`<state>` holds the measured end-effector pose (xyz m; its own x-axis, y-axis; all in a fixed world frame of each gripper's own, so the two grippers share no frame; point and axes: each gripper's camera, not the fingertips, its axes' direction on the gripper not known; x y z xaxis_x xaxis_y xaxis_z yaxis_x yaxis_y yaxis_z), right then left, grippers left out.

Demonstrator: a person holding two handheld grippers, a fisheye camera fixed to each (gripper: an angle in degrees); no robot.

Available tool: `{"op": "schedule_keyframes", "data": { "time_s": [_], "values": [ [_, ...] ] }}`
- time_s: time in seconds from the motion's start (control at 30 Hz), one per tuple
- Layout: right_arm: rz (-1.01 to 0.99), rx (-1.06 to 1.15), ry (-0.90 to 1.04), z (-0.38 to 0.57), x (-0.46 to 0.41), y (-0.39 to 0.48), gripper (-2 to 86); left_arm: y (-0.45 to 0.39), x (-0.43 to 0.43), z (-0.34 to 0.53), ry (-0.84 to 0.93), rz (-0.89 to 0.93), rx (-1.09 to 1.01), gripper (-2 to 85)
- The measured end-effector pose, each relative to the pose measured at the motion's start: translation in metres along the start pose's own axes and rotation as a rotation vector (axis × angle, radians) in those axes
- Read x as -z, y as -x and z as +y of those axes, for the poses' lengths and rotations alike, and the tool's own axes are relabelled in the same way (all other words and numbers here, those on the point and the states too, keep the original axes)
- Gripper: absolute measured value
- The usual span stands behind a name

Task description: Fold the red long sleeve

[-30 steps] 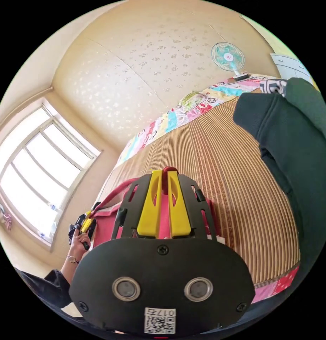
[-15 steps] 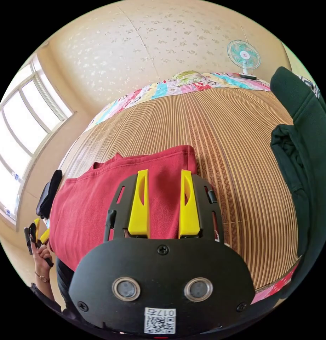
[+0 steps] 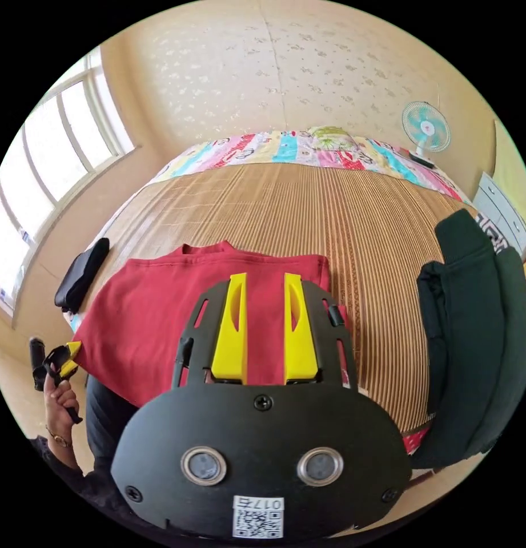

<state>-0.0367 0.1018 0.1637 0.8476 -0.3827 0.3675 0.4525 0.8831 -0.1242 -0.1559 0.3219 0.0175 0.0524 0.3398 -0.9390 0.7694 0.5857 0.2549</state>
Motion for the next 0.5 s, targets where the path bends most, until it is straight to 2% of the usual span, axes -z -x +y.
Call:
{"op": "schedule_keyframes", "data": {
  "time_s": [0.1, 0.17, 0.23, 0.4, 0.5],
  "values": [
    [-0.288, 0.125, 0.071, -0.023, 0.019, 0.044, 13.1, -0.055, -0.037, 0.001, 0.049, -0.070, -0.193, 8.0],
    [-0.526, 0.227, 0.248, -0.046, 0.009, 0.083, 14.8, -0.091, -0.067, 0.016, 0.042, -0.130, -0.306, 8.1],
    [-0.601, 0.263, 0.366, -0.061, -0.004, 0.108, 16.1, -0.112, -0.092, 0.032, 0.046, -0.167, -0.373, 7.9],
    [-0.470, 0.295, 0.522, -0.085, -0.036, 0.142, 18.2, -0.137, -0.141, 0.080, 0.066, -0.157, -0.449, 7.4],
    [-0.338, 0.409, 0.644, -0.078, -0.055, 0.161, 16.8, -0.148, -0.168, 0.110, 0.102, -0.190, -0.497, 7.4]
  ]
}}
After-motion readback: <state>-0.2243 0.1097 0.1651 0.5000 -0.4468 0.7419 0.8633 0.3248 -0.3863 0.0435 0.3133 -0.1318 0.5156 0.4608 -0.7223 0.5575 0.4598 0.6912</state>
